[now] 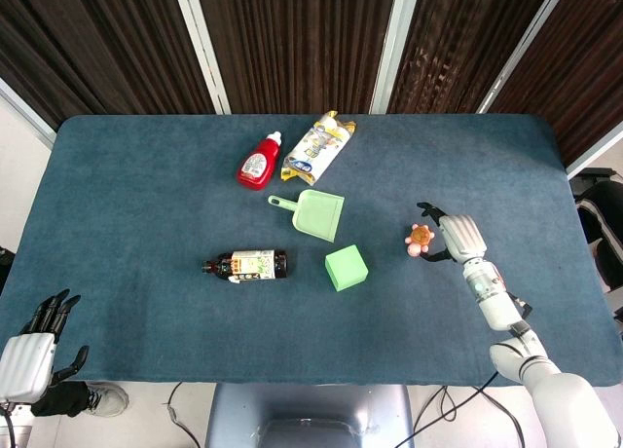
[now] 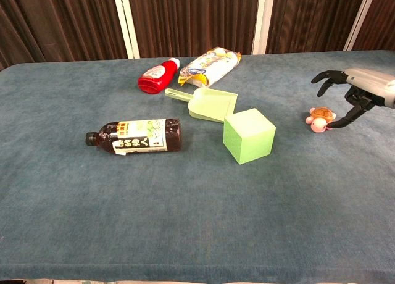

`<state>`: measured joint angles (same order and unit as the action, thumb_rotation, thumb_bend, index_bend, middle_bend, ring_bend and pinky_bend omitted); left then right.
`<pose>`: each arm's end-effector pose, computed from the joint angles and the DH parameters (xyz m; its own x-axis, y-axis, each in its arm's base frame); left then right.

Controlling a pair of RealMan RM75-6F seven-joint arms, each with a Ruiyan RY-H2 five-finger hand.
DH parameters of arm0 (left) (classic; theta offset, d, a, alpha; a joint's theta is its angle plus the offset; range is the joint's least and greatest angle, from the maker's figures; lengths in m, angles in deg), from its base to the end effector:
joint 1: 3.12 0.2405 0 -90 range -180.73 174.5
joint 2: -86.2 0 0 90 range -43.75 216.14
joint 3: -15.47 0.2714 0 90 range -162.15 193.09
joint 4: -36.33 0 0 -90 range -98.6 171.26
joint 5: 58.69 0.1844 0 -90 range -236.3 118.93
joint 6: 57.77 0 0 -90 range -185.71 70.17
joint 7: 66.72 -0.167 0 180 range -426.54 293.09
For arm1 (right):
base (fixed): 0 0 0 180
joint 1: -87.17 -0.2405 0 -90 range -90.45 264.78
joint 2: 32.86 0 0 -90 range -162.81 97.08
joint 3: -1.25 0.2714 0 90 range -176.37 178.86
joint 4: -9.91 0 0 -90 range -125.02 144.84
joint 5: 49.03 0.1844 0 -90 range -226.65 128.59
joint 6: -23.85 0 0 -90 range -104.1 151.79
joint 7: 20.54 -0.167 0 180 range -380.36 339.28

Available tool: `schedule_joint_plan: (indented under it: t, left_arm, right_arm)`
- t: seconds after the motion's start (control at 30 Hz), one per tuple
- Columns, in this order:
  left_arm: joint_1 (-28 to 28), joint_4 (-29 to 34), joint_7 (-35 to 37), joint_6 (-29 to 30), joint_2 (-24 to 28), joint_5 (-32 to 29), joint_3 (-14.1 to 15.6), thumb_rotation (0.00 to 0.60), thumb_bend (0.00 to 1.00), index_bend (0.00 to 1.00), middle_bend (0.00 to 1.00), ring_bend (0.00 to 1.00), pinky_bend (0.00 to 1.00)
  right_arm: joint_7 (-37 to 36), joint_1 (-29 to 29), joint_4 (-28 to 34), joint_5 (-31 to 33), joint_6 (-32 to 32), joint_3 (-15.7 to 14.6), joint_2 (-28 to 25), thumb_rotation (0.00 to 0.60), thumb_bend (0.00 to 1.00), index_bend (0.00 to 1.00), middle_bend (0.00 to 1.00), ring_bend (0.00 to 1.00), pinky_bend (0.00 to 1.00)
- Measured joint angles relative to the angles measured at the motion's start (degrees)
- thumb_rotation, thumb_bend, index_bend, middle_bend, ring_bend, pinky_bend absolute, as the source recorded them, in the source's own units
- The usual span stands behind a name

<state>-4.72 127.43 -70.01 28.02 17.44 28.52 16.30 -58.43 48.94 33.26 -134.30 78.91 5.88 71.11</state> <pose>-0.3245 0.1726 0.1548 0.3952 0.0794 0.9151 0.9173 0.0182 -0.3977 -0.3002 -0.4199 0.0252 0.2933 -0.1886 0.9372 -0.9497 -0.1698 0.2631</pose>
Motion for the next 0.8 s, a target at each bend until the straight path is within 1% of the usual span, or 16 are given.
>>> schedule_joint_plan:
  t: [0.2, 0.4, 0.43, 0.5, 0.6, 0.67, 0.7, 0.73, 0.8]
  left_arm:
    - [0.13, -0.03, 0.25, 0.07, 0.03, -0.11, -0.01, 0.600, 0.34, 0.12, 0.05, 0.07, 0.33]
    - [0.19, -0.19, 0.57, 0.10, 0.06, -0.14, -0.02, 0.600, 0.34, 0.11, 0.05, 0.07, 0.33]
    - [0.21, -0.22, 0.65, 0.11, 0.06, -0.18, -0.04, 0.600, 0.34, 0.12, 0.05, 0.07, 0.33]
    - [0.29, -0.32, 0.84, 0.16, 0.08, -0.29, -0.07, 0.600, 0.34, 0.12, 0.05, 0.07, 0.33]
    - [0.33, -0.46, 1.01, 0.13, 0.06, -0.42, -0.12, 0.600, 0.34, 0.12, 0.05, 0.07, 0.33]
    - [0.32, -0.50, 1.02, 0.10, 0.03, -0.42, -0.13, 0.600, 0.34, 0.12, 0.05, 0.07, 0.33]
    - [0.31, -0.51, 0.97, 0.07, 0.01, -0.39, -0.12, 0.600, 0.34, 0.12, 0.05, 0.07, 0.33]
    - [0.30, -0.51, 0.92, 0.05, -0.01, -0.38, -0.12, 0.600, 0.34, 0.12, 0.05, 0.07, 0.33]
    - [0.28, -0.45, 0.79, 0.02, -0.01, -0.37, -0.12, 0.600, 0.34, 0.12, 0.05, 0.07, 0.33]
  right_arm:
    - [1.01, -0.81, -1.10, 0.12, -1.33, 0.03, 1.10, 0.600, 0.17, 0.44, 0.38, 0.97, 0.90]
    - [1.95, -1.63, -2.42, 0.56, -4.51, 0.04, 2.34, 0.600, 0.18, 0.54, 0.39, 0.97, 0.90]
    - [1.97, -1.73, -2.62, 0.62, -4.99, 0.03, 2.54, 0.600, 0.22, 0.57, 0.41, 0.97, 0.90]
    - [1.73, -1.84, -3.08, 0.66, -5.44, -0.07, 2.95, 0.600, 0.33, 0.64, 0.47, 0.97, 0.90]
    - [1.11, -1.77, -3.59, 0.48, -5.14, -0.30, 3.20, 0.600, 0.57, 0.75, 0.57, 0.98, 0.91]
    - [0.59, -1.67, -3.89, 0.41, -4.39, -0.31, 3.39, 0.600, 0.74, 0.82, 0.63, 0.99, 0.92]
    - [0.28, -1.62, -4.05, 0.38, -3.93, -0.29, 3.50, 0.600, 0.80, 0.84, 0.65, 0.99, 0.93]
    - [-0.07, -1.56, -4.22, 0.34, -3.44, -0.27, 3.59, 0.600, 0.88, 0.86, 0.67, 1.00, 0.93]
    - [-1.06, -1.42, -4.59, 0.17, -2.40, -0.31, 3.75, 0.600, 0.96, 0.87, 0.69, 1.00, 0.93]
